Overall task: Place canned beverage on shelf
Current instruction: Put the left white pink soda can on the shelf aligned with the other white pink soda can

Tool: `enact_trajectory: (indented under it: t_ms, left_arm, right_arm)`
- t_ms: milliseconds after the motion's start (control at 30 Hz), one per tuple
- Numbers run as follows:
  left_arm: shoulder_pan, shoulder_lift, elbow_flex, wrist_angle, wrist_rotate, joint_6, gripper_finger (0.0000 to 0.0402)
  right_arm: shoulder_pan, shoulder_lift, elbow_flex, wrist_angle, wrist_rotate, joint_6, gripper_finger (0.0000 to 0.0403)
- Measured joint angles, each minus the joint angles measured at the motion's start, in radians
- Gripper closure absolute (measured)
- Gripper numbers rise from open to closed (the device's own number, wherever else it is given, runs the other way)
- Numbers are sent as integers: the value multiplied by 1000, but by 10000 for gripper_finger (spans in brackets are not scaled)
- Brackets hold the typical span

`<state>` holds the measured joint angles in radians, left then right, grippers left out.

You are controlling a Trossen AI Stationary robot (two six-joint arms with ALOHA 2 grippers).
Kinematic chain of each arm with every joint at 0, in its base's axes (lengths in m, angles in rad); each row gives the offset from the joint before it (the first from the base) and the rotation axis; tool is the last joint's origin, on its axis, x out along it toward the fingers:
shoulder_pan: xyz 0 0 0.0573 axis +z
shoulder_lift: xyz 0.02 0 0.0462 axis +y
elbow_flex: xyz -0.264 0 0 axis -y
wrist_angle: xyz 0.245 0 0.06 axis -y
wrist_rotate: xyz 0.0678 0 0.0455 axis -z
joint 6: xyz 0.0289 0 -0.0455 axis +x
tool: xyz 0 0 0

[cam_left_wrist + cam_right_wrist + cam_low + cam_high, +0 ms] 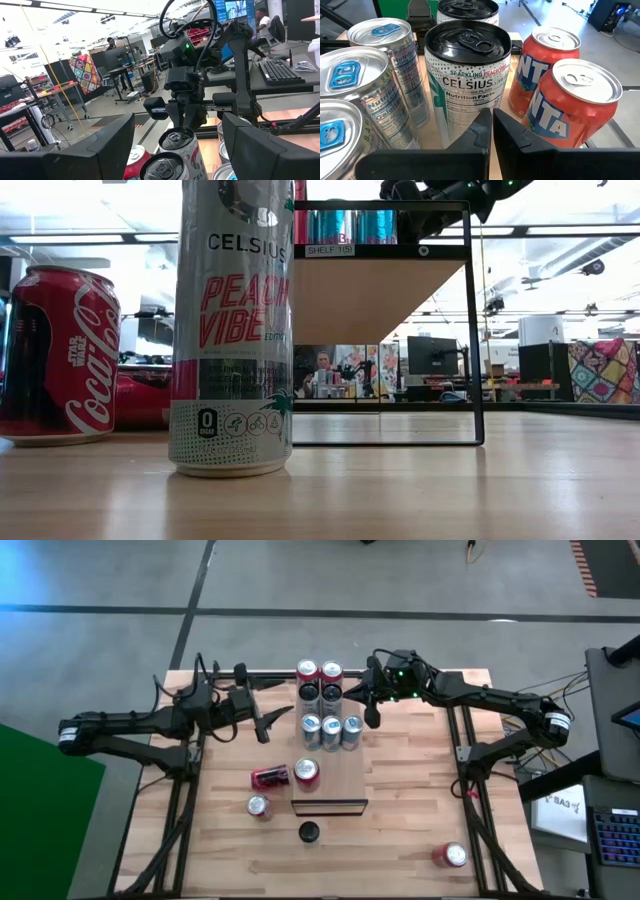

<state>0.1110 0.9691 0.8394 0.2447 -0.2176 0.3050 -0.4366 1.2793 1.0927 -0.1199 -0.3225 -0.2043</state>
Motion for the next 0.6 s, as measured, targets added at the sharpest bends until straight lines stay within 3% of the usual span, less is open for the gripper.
enact_trajectory:
  t_ms: [600]
  left_arm:
    - [0,0,0,-8,0,6,134]
  right_arm:
    - [2,-15,19,-69,5,-4,394]
